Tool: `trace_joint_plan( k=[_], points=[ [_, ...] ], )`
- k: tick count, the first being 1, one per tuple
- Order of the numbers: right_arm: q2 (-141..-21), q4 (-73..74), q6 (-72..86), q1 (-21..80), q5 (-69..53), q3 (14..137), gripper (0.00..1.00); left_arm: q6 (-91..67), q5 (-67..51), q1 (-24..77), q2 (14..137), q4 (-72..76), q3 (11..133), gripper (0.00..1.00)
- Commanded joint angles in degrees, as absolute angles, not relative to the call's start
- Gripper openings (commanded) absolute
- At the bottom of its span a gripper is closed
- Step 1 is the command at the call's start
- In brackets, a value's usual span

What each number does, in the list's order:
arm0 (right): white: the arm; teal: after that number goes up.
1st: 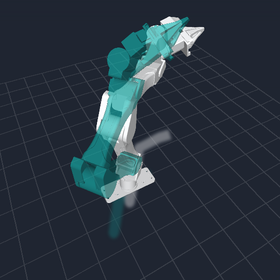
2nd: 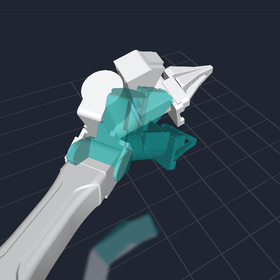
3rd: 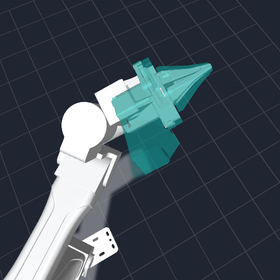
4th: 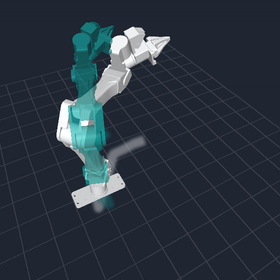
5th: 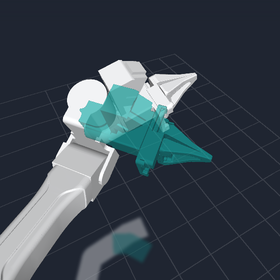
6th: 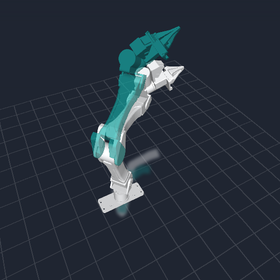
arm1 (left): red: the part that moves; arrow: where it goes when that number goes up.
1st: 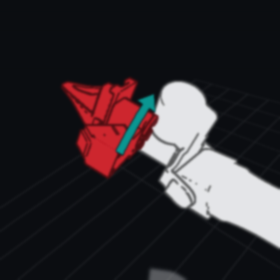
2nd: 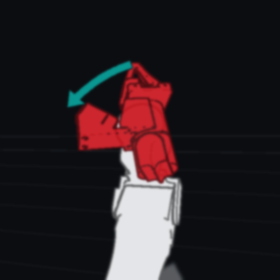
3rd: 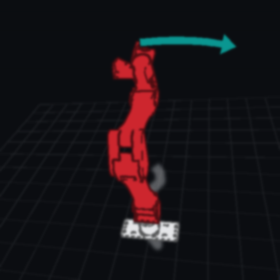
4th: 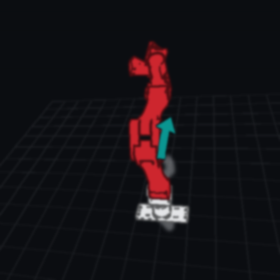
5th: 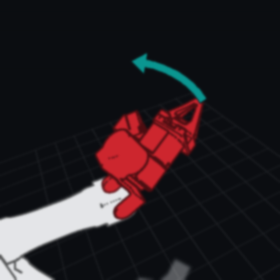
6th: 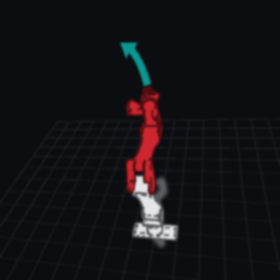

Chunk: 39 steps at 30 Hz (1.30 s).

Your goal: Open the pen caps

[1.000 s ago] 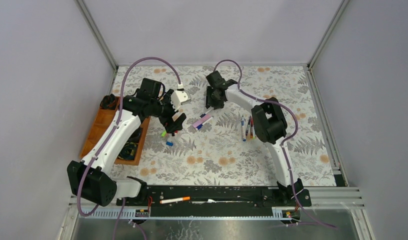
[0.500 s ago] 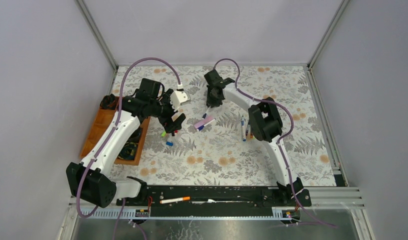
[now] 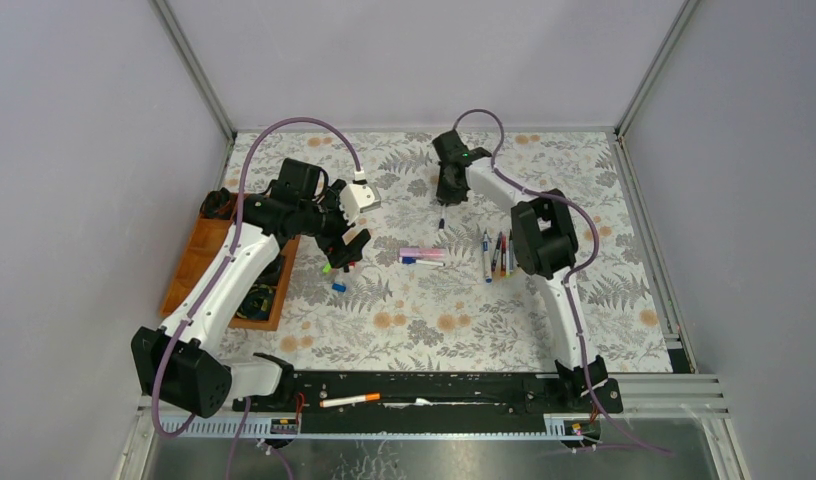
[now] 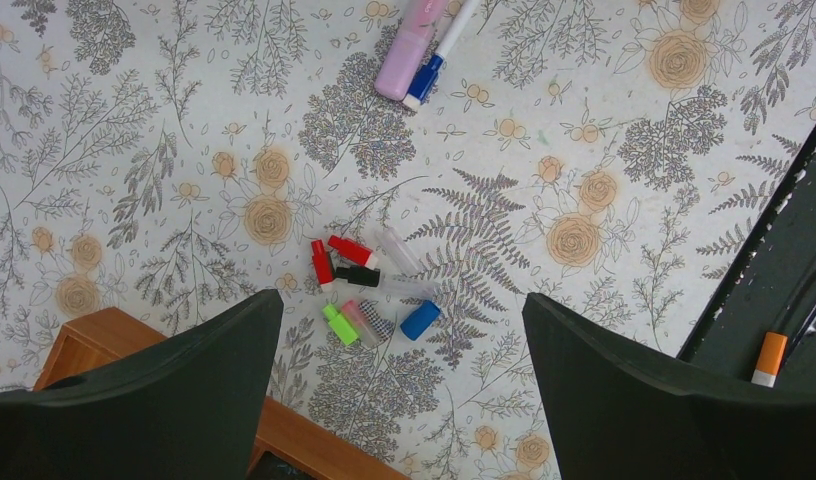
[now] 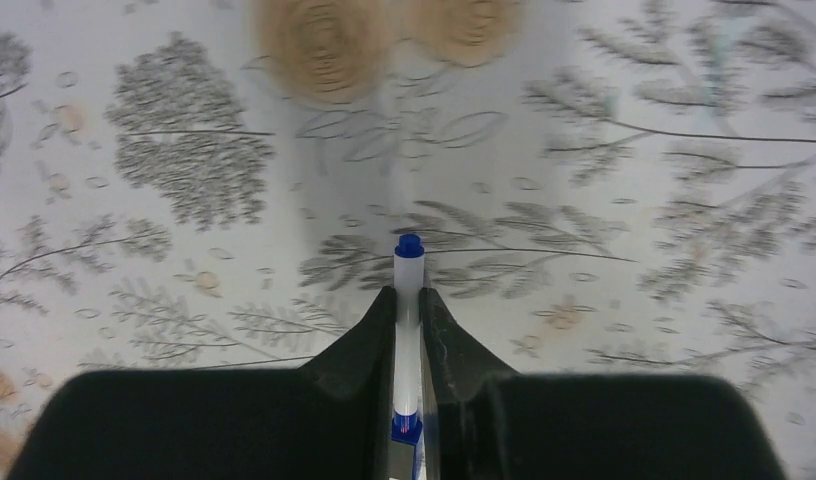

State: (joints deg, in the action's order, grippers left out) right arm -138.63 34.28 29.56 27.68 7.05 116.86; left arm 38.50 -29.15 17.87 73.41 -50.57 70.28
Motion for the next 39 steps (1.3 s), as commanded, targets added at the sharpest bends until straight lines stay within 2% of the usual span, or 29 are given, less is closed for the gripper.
trace_joint_plan(
  k=[1, 5, 9, 13, 18, 24, 31, 36, 39],
  points=[
    [-133.0, 34.8, 27.6, 25.5, 10.6, 112.0, 0.03, 39.0, -28.9, 17.4, 72.6, -48.9, 69.7, 0.98],
    [-130.1, 33.5, 27.0, 25.5, 9.7, 108.8, 0.03, 38.8, -29.3, 17.4, 72.2, -49.0, 69.4, 0.99],
    [-128.9, 33.1, 27.0, 25.6, 8.2, 105.6, 0.22, 38.7, -30.0, 17.4, 71.9, -49.4, 69.6, 0.98],
    [-128.9, 33.4, 27.2, 26.0, 7.5, 102.0, 0.29, 38.4, -31.1, 17.4, 71.5, -49.8, 69.7, 0.98],
    [-128.8, 33.5, 27.3, 26.8, 7.9, 98.6, 0.3, 37.8, -31.5, 17.4, 72.1, -50.0, 70.6, 0.98],
    [-131.1, 37.2, 26.2, 27.7, 9.2, 101.2, 0.24, 36.6, -32.8, 17.4, 72.1, -50.6, 71.3, 0.98],
    [-130.3, 38.0, 26.2, 27.6, 10.0, 103.6, 0.0, 35.2, -33.6, 17.4, 72.3, -50.5, 70.7, 0.98],
    [-123.3, 35.3, 30.0, 27.7, 5.6, 104.7, 0.0, 30.2, -33.5, 17.4, 72.9, -48.1, 70.5, 0.99],
    [-114.3, 28.0, 34.3, 28.6, 2.9, 98.9, 0.0, 24.7, -32.7, 17.3, 73.7, -46.6, 73.1, 0.98]
  ],
)
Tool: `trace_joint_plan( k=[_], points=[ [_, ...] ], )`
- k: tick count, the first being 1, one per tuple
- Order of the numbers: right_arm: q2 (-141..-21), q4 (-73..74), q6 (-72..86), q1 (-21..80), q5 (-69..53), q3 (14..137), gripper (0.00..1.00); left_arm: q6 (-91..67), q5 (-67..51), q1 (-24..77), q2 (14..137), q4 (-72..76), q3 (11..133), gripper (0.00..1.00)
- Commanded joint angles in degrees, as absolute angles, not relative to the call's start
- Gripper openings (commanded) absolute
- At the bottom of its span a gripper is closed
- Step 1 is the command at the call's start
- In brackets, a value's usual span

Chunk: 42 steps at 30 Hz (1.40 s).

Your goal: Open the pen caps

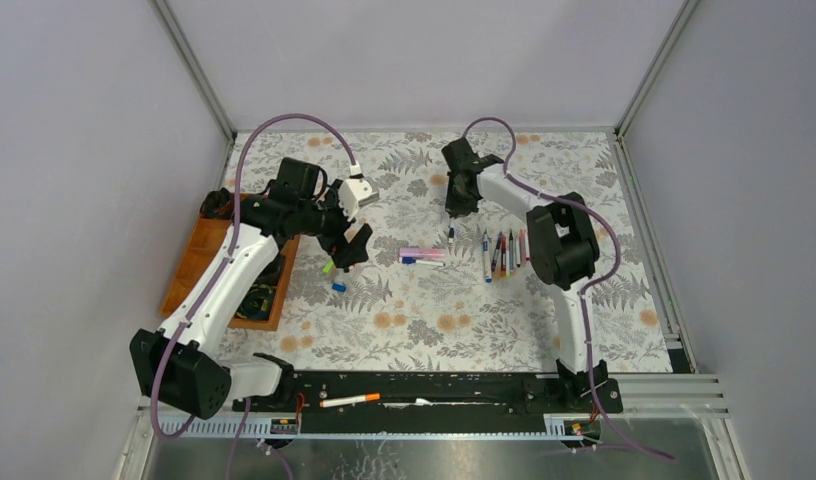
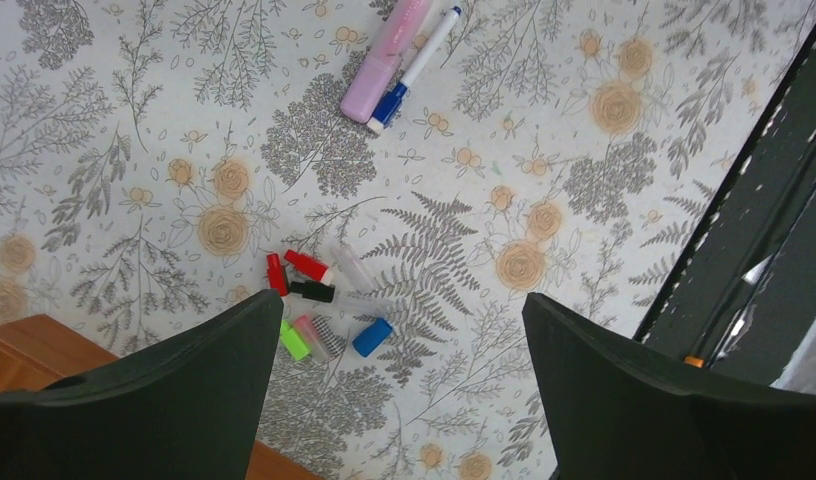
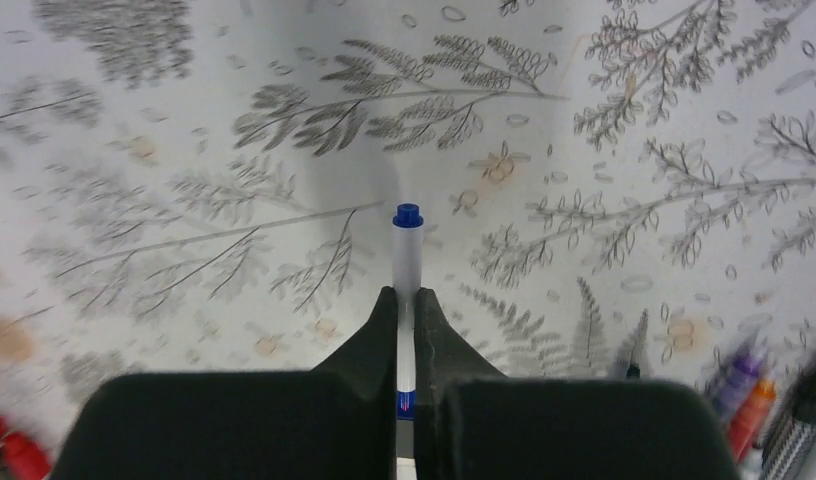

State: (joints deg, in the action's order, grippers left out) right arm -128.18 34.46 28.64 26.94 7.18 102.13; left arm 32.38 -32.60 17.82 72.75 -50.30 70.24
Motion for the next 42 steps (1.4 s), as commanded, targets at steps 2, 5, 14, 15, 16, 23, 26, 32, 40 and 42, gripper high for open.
trace_joint_plan(
  k=[2, 5, 14, 15, 16, 23, 26, 32, 40, 42],
  points=[
    [-107.6, 21.2, 36.6, 30.3, 3.0, 93.6, 0.0, 21.5, -33.2, 17.3, 74.0, -45.5, 74.8, 0.98],
    [-97.8, 13.0, 39.8, 34.0, 4.0, 84.7, 0.0, 19.0, -35.9, 17.3, 74.0, -44.6, 76.5, 0.99],
    [-82.5, -4.5, 46.2, 46.7, 15.2, 69.5, 0.0, 15.7, -53.7, 17.4, 73.1, -41.8, 74.5, 0.98],
    [-81.8, -5.6, 46.2, 47.7, 16.1, 69.1, 0.0, 15.2, -54.9, 17.4, 73.2, -41.5, 74.3, 0.97],
    [-81.3, -6.7, 46.5, 48.5, 16.7, 68.8, 0.0, 14.5, -55.8, 17.4, 73.3, -41.1, 74.1, 0.95],
    [-80.6, -10.3, 46.7, 52.6, 19.7, 69.3, 0.0, 11.6, -58.6, 17.4, 73.7, -39.2, 72.5, 0.93],
    [-80.7, -10.9, 46.8, 53.1, 19.9, 69.7, 0.0, 10.1, -55.9, 17.5, 73.6, -36.3, 70.4, 0.88],
    [-81.3, -10.1, 47.0, 53.4, 19.8, 70.5, 0.0, 8.0, -49.5, 17.4, 73.7, -32.1, 68.1, 0.82],
    [-82.0, -9.7, 46.8, 53.8, 20.1, 70.9, 0.0, 6.9, -51.5, 17.4, 75.0, -31.7, 69.1, 0.52],
    [-82.1, -9.7, 46.9, 53.9, 20.2, 70.9, 0.0, 7.2, -51.7, 17.4, 74.9, -31.7, 69.1, 0.4]
  ],
)
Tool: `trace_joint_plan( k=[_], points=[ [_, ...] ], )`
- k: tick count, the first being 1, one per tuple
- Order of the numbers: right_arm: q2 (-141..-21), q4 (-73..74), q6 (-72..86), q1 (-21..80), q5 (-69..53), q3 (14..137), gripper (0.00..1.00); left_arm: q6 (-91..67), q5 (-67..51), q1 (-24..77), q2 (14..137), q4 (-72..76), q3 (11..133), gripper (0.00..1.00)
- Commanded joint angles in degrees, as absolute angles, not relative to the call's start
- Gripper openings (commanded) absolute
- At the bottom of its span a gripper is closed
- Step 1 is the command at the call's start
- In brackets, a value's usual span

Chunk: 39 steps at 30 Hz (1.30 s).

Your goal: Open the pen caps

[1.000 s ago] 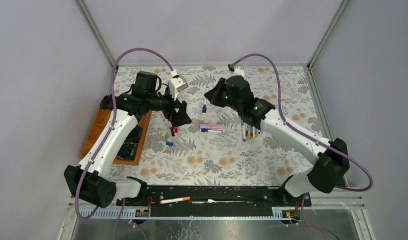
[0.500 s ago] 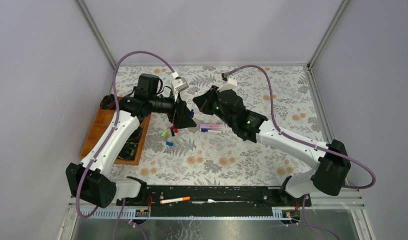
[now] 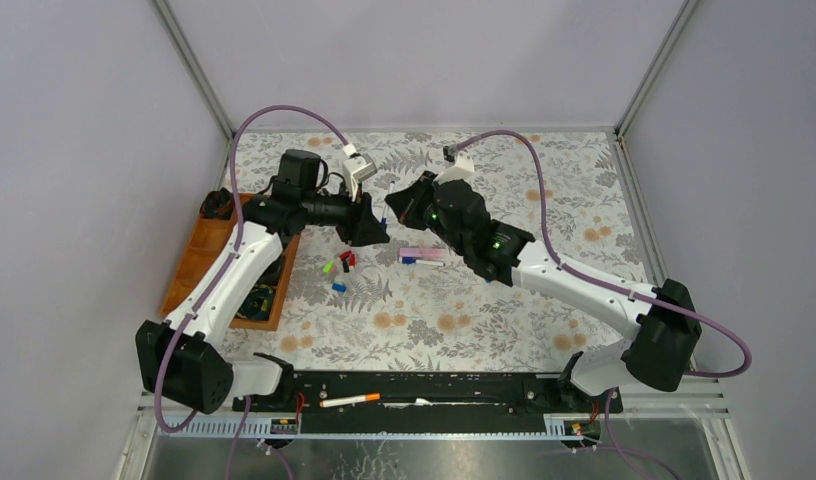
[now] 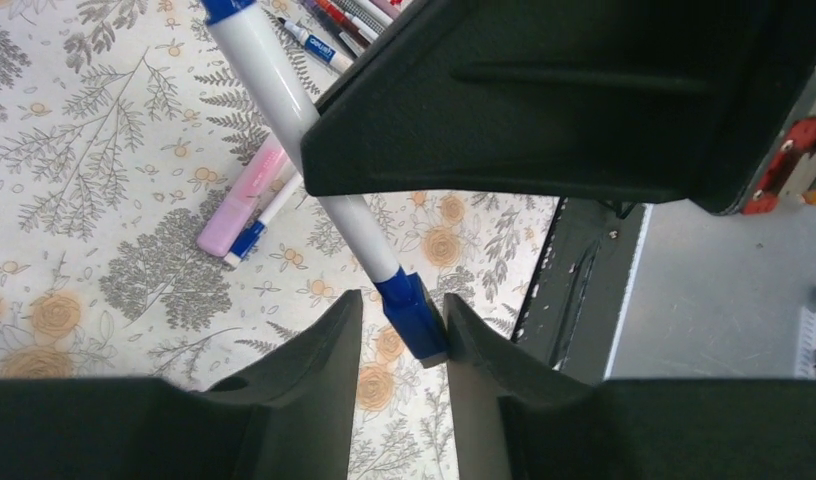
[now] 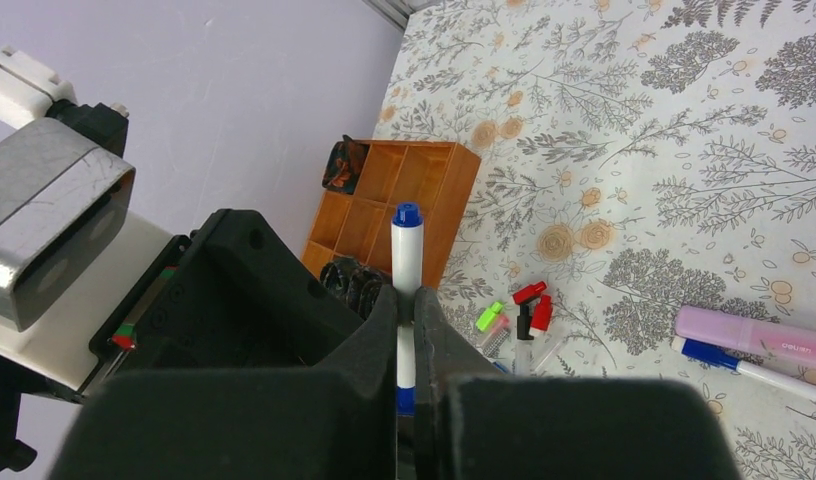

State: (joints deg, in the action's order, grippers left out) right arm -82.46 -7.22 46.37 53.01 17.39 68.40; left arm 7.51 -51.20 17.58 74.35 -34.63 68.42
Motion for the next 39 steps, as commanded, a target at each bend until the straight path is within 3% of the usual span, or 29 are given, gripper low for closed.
trace_joint_plan(
  k=[1, 3, 6, 10, 16, 20, 26, 39],
  points=[
    [-82.0, -9.8, 46.9, 53.9, 20.2, 70.7, 0.0, 7.5, -51.7, 17.4, 74.9, -31.7, 69.0, 0.33],
    [-81.9, -9.6, 47.1, 54.0, 20.4, 70.5, 0.0, 8.3, -51.4, 17.4, 74.7, -31.9, 68.9, 0.2],
    [-81.6, -8.4, 46.6, 54.0, 20.3, 71.0, 0.15, 10.3, -49.8, 17.4, 74.5, -33.2, 69.3, 0.0],
    [-82.6, 2.9, 43.7, 52.7, 16.5, 77.5, 0.45, 16.2, -46.9, 17.4, 74.0, -36.3, 69.9, 0.0],
    [-79.9, 14.5, 41.3, 40.7, -12.1, 82.3, 0.62, 37.1, -40.9, 17.5, 71.2, -43.1, 66.2, 0.0],
    [-83.7, 27.3, 35.7, 34.8, -26.1, 87.0, 0.62, 51.4, -38.9, 18.0, 69.2, -49.8, 62.7, 0.0],
    [-90.4, 27.2, 34.6, 34.7, -42.9, 83.9, 0.58, 62.0, -35.8, 21.8, 65.1, -53.6, 58.3, 0.0],
    [-103.1, 17.2, 38.5, 41.9, -55.3, 82.0, 0.53, 63.4, -29.2, 28.8, 66.2, -52.9, 57.2, 0.0]
  ],
)
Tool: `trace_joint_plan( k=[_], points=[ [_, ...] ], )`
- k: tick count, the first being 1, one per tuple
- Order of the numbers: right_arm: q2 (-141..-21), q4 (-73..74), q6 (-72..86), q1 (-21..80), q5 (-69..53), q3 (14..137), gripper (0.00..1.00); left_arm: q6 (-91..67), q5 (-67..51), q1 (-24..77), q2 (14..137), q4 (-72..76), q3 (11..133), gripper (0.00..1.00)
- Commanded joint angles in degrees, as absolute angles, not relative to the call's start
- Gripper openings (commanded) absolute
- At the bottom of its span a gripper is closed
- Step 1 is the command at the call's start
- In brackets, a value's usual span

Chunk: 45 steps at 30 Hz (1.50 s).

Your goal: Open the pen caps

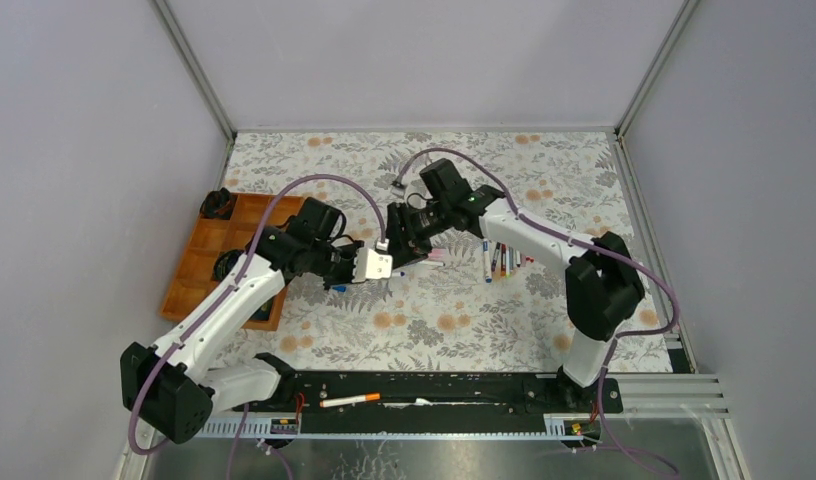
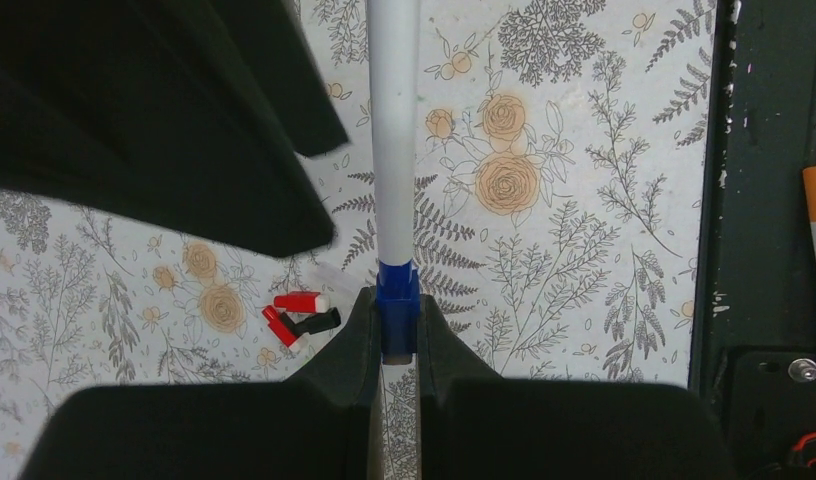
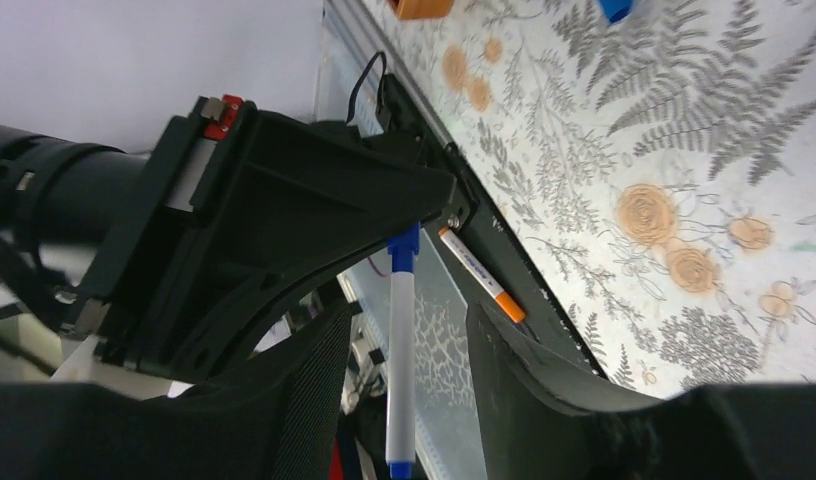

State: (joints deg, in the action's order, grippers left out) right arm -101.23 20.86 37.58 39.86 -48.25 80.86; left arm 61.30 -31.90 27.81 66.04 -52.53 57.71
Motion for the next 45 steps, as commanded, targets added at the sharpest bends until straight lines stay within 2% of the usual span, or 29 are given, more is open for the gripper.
trace_joint_plan(
  k=[1, 6, 9, 15, 16, 24, 34, 38, 45],
  points=[
    [-103.8, 17.5, 38.3, 42.2, -55.5, 82.3, 0.52, 63.6, -28.7, 29.0, 66.2, -52.9, 57.1, 0.0],
    [-107.0, 18.3, 37.5, 43.9, -56.7, 83.4, 0.46, 64.1, -27.8, 29.2, 66.4, -52.8, 57.1, 0.0],
    [-107.7, 18.8, 37.1, 44.2, -56.8, 83.3, 0.38, 64.3, -27.3, 29.2, 66.3, -52.7, 56.9, 0.0],
    [-107.0, 20.8, 35.0, 44.1, -55.1, 82.6, 0.03, 65.7, -23.5, 29.2, 66.4, -51.4, 55.8, 0.0],
    [-106.4, 21.0, 34.7, 44.0, -55.0, 82.1, 0.0, 66.1, -22.1, 29.2, 66.4, -50.7, 55.2, 0.0],
    [-101.8, 24.4, 30.2, 41.6, -52.1, 74.5, 0.0, 71.4, -5.9, 28.5, 66.8, -42.8, 48.2, 0.0],
    [-96.3, 26.0, 26.8, 37.7, -48.8, 66.9, 0.0, 73.0, -7.4, 23.0, 69.2, -40.7, 48.3, 0.0],
    [-94.0, 27.8, 25.2, 34.8, -38.3, 66.9, 0.0, 69.5, -13.2, 22.9, 70.9, -40.4, 47.7, 0.0],
    [-87.7, 23.5, 27.9, 32.6, -7.7, 62.0, 0.0, 62.5, -16.9, 23.0, 78.3, -35.1, 45.5, 0.0]
  ],
)
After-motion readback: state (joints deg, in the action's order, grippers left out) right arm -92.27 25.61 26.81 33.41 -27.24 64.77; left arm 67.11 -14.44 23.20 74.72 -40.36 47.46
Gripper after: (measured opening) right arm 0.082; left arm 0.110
